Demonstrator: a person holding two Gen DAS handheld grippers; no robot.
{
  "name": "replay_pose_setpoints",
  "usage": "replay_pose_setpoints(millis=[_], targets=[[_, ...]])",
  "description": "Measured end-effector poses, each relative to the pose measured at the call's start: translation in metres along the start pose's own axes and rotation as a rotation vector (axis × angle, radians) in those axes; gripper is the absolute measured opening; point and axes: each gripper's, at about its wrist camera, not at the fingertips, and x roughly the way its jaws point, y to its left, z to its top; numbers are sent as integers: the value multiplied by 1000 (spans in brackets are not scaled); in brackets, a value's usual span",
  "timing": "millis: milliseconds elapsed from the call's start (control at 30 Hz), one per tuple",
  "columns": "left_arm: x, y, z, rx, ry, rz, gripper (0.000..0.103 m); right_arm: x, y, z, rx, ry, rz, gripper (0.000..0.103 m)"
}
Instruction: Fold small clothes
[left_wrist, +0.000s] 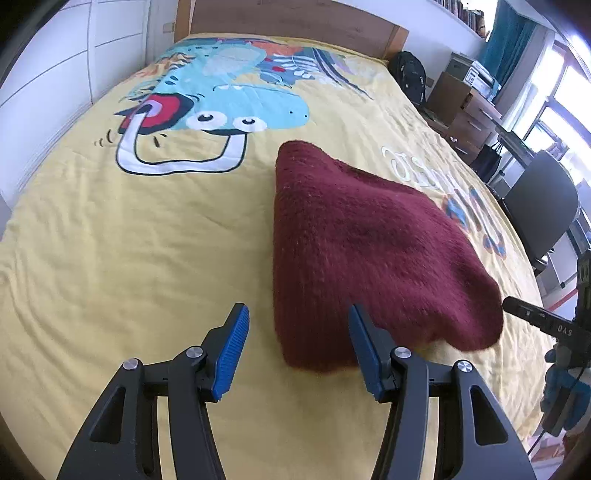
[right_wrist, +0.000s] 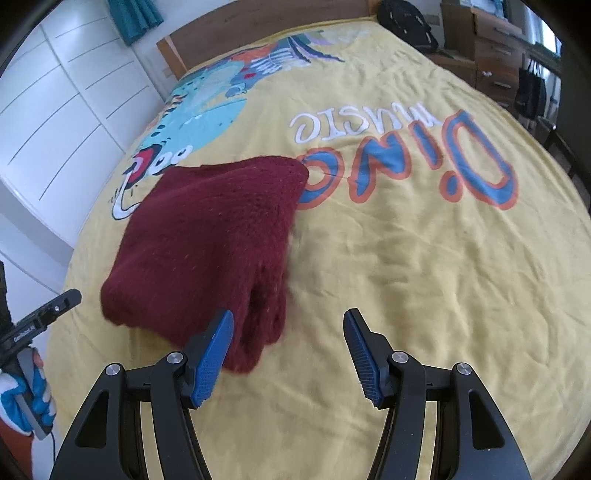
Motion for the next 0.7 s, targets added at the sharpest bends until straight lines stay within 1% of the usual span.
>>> replay_pose_setpoints(millis=[67, 133, 300, 433, 567, 667, 700], targets=[[-13, -1, -6, -3, -12, 1, 52, -13, 5, -10, -6, -13, -3, 63], [-27, -1, -15, -11, -24, 2, 57, -27, 12, -23, -16, -26, -11, 63], [-54, -2, -36, -30, -44, 9, 61, -56, 27, -55, -31, -55, -28, 65], [-74, -4, -56, -47, -56, 18, 61, -79, 41, -84, -53, -83, -43, 65], [-92, -8, -77, -31, -68, 39, 62, -101, 53, -113, -66, -117, -61, 65], [-105, -13, -96, -13, -83, 57, 68, -117, 62, -133, -70, -146, -78, 66], [-110, -15, -103, -3, -95, 69, 77, -122, 64, -139, -70, -156, -84, 69]])
